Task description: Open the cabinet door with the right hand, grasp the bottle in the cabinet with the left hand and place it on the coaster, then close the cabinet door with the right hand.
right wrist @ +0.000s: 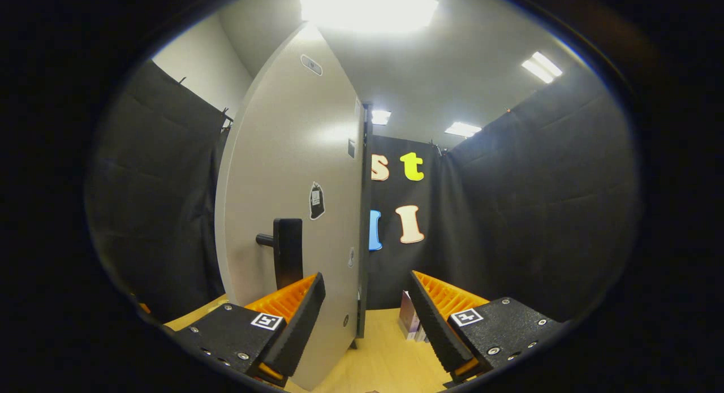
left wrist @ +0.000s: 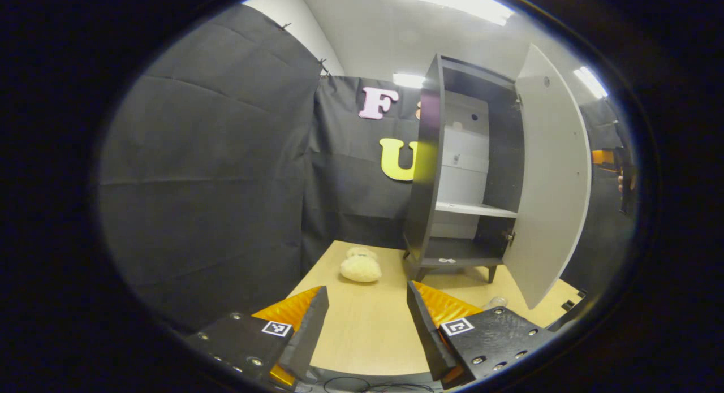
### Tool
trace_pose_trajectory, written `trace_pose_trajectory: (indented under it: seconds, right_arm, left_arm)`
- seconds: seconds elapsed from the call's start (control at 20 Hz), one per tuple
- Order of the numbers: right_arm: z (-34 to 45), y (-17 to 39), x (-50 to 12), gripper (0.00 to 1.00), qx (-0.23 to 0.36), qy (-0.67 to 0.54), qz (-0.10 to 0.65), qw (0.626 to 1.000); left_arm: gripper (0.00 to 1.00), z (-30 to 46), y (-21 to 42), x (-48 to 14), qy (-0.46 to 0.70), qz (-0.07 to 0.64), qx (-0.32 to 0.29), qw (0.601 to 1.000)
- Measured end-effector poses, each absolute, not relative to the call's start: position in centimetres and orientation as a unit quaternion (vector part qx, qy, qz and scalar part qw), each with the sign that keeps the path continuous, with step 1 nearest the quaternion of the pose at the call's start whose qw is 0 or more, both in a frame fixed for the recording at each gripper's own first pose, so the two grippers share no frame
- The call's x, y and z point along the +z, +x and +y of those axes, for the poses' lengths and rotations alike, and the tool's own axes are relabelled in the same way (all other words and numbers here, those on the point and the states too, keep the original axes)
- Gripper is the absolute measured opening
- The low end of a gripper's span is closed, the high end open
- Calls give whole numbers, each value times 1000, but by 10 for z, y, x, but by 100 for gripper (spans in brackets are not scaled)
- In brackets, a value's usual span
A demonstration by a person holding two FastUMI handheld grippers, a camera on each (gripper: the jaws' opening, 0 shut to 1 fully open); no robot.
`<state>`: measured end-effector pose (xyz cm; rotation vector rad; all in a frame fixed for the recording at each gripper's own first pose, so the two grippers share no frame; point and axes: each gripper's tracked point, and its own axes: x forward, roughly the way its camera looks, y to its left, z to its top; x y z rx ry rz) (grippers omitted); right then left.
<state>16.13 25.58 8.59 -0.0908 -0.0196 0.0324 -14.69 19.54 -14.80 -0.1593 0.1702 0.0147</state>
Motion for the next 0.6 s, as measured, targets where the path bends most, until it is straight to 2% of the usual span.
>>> trace_pose_trajectory:
  seconds: [0.45,0.5,0.55,0.6]
  right_arm:
    - [323,186,85,92,44,-38,-24,998]
    - [330,190,84,93,48,-36,-23,998]
    - [338,195,81,93,52,-34,-22,998]
    - [347,199,80,93,57,-32,-20,998]
  left_arm:
    - [80,245,-165,-148,-83,79,50,992]
    - [85,250,-166,-148,-81,79,54,992]
    - [80,255,-168,-149,-80,79,58,992]
    - [80,260,-170,-149,-79,81,61,992]
